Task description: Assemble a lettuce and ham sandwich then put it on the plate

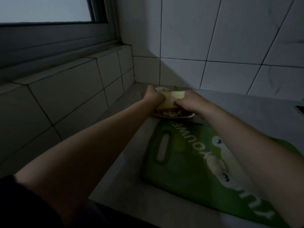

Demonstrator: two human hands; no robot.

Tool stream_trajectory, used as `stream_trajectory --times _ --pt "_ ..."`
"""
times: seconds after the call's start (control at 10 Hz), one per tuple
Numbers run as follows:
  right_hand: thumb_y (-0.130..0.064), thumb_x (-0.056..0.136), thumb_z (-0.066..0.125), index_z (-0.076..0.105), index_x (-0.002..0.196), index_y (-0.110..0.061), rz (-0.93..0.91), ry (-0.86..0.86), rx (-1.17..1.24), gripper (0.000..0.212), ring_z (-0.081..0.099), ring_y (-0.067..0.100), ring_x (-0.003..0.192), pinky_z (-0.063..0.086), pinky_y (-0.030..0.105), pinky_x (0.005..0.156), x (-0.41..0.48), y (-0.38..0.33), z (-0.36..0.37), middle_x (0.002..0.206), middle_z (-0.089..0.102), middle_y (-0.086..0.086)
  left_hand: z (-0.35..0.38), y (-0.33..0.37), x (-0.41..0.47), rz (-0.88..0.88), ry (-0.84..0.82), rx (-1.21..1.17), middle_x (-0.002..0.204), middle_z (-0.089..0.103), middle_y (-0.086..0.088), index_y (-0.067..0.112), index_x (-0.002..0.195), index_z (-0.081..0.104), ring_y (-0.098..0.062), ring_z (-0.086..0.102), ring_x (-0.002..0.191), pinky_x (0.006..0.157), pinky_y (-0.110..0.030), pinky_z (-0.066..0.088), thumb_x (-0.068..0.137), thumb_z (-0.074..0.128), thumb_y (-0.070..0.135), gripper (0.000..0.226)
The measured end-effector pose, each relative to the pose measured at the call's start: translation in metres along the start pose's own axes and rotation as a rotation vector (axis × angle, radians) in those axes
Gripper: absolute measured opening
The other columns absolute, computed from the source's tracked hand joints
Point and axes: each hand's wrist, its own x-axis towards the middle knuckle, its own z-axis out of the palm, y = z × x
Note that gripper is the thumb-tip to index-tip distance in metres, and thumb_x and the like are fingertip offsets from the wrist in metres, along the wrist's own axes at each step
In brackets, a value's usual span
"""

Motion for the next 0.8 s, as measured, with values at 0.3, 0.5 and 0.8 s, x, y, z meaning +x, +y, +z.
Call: stream_trajectory --times 0.3,0.5,0.8 --pt "-0.028 0.094 0.060 0.055 0.129 -0.019 -0.121 0.029 -0.051 0.036 0.051 0.015 0.078 0.034 0.028 0.056 -0.003 0.007 -0.003 0.111 0.057 0.008 -0.001 -0.003 -0.008 0.330 0.065 0.318 0.130 0.058 -0.012 0.008 0.128 0.059 -0.024 0.056 0.113 0.075 -0.026 0.039 0.091 0.066 0.015 0.038" --pt "-0.033 0.094 0.058 0.056 0.133 -0.020 -0.146 0.059 -0.097 0.041 0.053 0.028 0.119 0.034 0.030 0.077 -0.004 0.011 0.001 0.136 0.056 0.012 0.002 -0.009 -0.009 0.371 0.020 0.354 0.117 0.062 -0.010 0.011 0.105 0.066 -0.010 0.049 0.083 0.055 -0.018 0.031 0.092 0.065 0.014 0.013" --pt "-0.034 0.093 0.060 0.059 0.131 -0.019 -0.139 0.114 -0.085 0.040 0.052 0.033 0.122 0.041 0.035 0.093 -0.004 0.013 0.000 0.140 0.045 0.014 -0.005 -0.005 -0.018 0.372 0.029 0.382 0.128 0.059 -0.013 0.009 0.123 0.063 -0.025 0.058 0.107 0.070 -0.026 0.041 0.093 0.063 0.017 0.031"
